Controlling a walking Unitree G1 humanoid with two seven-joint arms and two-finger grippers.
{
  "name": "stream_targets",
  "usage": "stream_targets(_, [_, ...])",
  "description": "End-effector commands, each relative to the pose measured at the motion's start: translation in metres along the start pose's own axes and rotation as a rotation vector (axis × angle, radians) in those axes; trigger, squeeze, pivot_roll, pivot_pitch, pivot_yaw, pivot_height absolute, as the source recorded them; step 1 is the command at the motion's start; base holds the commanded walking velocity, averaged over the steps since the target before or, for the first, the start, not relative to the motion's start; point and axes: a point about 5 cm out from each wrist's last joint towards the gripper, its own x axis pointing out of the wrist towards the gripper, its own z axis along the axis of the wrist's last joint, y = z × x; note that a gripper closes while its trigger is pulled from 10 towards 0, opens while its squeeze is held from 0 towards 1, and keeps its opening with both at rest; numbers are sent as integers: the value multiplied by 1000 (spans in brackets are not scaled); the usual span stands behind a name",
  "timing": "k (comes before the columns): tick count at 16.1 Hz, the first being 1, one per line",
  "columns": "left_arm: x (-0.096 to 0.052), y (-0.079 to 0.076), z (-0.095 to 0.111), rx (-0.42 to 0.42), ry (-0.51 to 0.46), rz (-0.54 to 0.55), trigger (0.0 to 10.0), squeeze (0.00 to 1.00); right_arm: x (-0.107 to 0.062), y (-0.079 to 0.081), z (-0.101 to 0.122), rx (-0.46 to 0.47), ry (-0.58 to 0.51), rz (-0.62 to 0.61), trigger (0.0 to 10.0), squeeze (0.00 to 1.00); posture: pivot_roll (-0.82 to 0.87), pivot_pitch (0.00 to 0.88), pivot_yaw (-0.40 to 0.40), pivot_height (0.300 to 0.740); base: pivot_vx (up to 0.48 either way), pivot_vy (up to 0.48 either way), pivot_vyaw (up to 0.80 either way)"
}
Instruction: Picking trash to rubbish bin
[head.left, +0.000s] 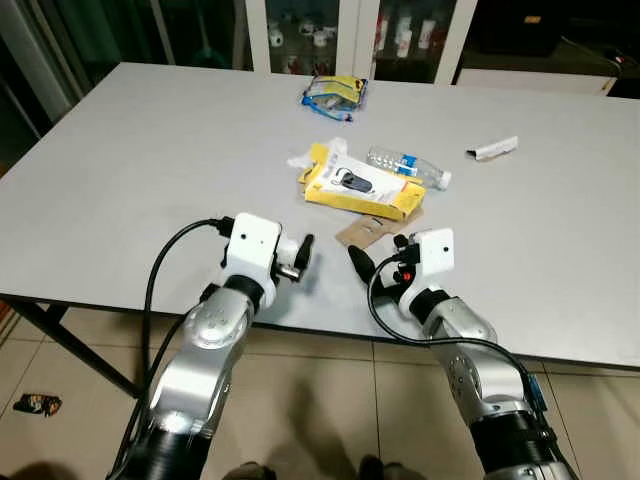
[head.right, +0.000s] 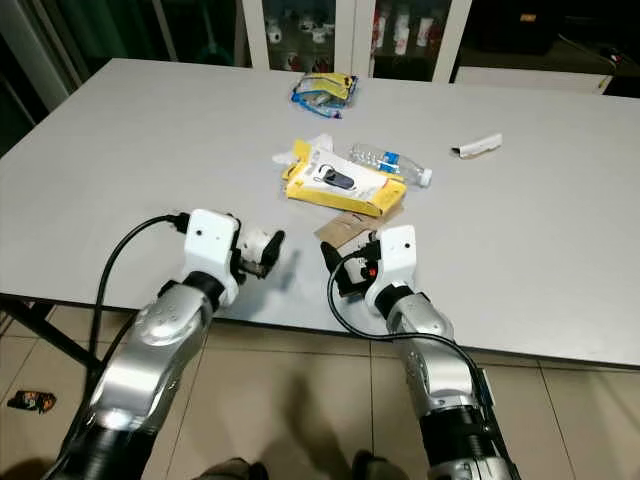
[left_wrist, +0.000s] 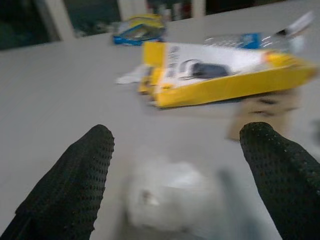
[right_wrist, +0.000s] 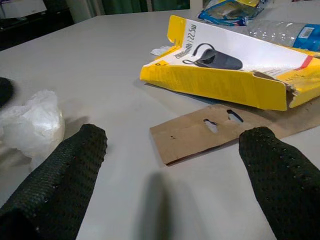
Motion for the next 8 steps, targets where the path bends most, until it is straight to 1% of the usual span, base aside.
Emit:
stream_targets(1, [8,0,-4,14,5,12,10000,0,2,2,1,-5,-2,15,10000,0,8,73,-12,740,0,0,0])
stream_targets(2, [21,-3,-7,-9,32,-8,10000,0,2,1,1,-5,-3,17,10000,0,5,70,-13,740,0,0,0])
stream_targets(4, [30,-6,-9,-30,44,-10,10000,0,3,2,1,-7,-4,20,10000,0,-7,62,-11,740,0,0,0])
stream_targets(5, [38,-10,-10,-53,56,-15,10000,0,3,2,3,-7,-12,21,10000,0,-11,61,-10,740,0,0,0])
stream_targets(6, [41,-13,-11,-66,63,-29,10000,0,3,2,4,-8,-14,20,10000,0,-17,59,-11,740,0,0,0])
stream_targets(7, [47,-19,-16,-77,91,-63,10000,0,3,1,5,-11,-17,18,10000,0,-24,58,-10,740,0,0,0])
stream_targets(8, [48,-21,-19,-89,106,-69,10000,0,2,1,5,-12,-17,17,10000,0,-28,59,-10,740,0,0,0])
